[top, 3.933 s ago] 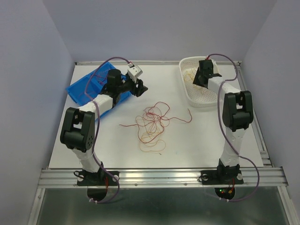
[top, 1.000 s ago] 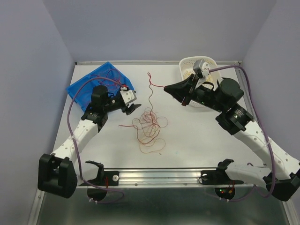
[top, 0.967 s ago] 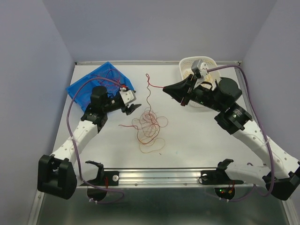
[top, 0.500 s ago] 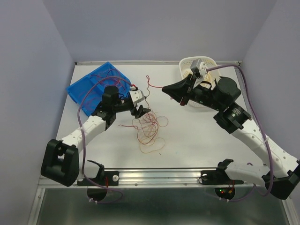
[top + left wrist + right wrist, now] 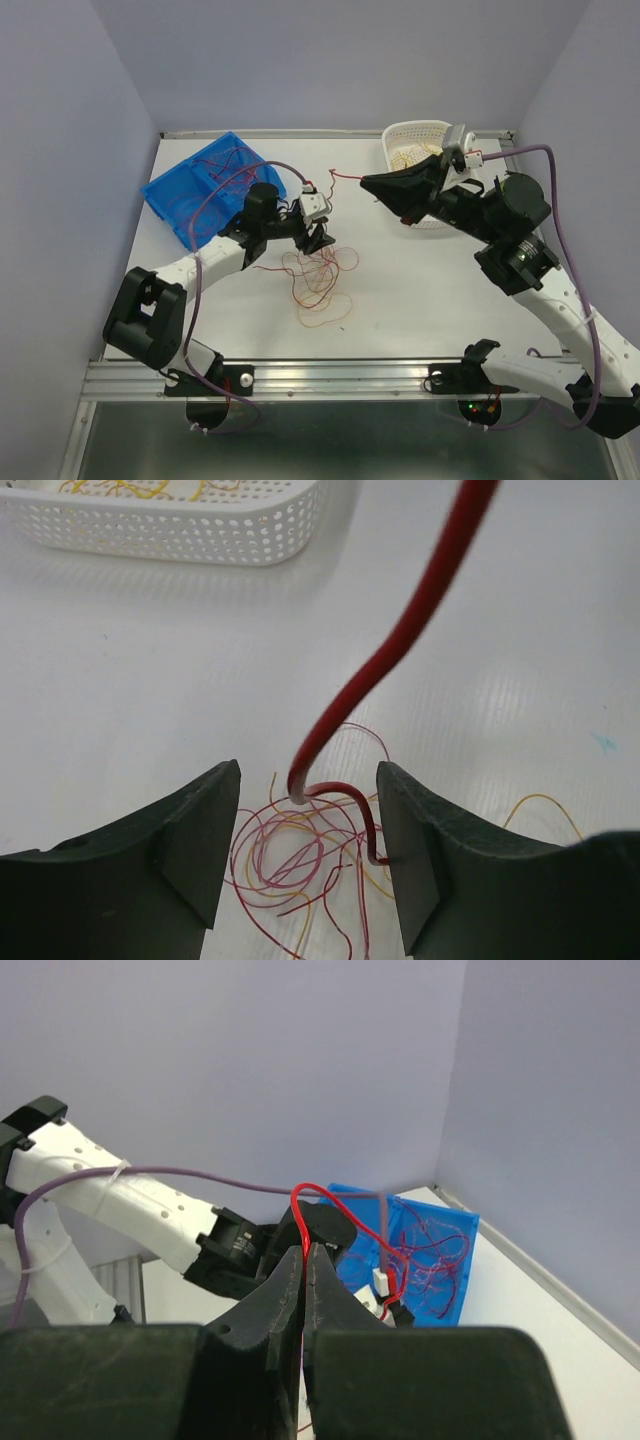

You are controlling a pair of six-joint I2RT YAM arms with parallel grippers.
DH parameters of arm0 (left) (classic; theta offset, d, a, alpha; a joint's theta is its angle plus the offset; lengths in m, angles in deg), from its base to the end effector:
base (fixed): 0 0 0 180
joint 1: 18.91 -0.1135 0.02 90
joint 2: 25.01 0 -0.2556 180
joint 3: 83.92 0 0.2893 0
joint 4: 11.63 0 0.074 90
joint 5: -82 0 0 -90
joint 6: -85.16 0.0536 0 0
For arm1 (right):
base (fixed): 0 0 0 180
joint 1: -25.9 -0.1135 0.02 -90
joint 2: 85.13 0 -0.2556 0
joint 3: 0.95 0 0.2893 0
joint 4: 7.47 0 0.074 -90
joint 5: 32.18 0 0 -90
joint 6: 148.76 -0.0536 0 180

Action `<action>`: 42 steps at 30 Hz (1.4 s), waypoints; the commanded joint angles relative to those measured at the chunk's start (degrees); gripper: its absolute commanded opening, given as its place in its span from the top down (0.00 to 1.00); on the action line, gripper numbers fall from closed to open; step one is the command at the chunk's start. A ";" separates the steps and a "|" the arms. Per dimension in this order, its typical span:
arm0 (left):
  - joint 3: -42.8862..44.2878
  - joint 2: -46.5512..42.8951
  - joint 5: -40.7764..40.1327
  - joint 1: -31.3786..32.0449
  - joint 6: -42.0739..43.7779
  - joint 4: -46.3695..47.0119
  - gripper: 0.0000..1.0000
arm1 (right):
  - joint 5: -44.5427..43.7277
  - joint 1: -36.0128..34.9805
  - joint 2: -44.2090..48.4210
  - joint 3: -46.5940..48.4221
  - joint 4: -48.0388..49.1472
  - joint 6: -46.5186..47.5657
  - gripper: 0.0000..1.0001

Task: Untangle the cables
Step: Untie the cable.

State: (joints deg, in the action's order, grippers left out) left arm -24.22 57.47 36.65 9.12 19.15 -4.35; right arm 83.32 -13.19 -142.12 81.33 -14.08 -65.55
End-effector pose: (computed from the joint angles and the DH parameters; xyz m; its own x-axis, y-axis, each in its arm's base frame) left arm 0.3013 -0.2031 0.2249 0.1635 0.2407 -0.9567 0.9475 0.2319 0.2202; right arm 0.1859 0.1808 0.4906 0.1421 0.2530 -0.9570 -0.9088 0.4164 -0.0249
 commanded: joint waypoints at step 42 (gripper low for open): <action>71.47 -12.43 -37.25 1.41 7.03 -40.70 1.00 | 13.87 -0.28 -28.86 0.62 38.48 -6.04 1.00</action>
State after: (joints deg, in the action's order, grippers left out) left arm 49.85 44.31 5.94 10.60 24.11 -47.48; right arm 90.56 -13.26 -167.28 76.63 14.77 -68.35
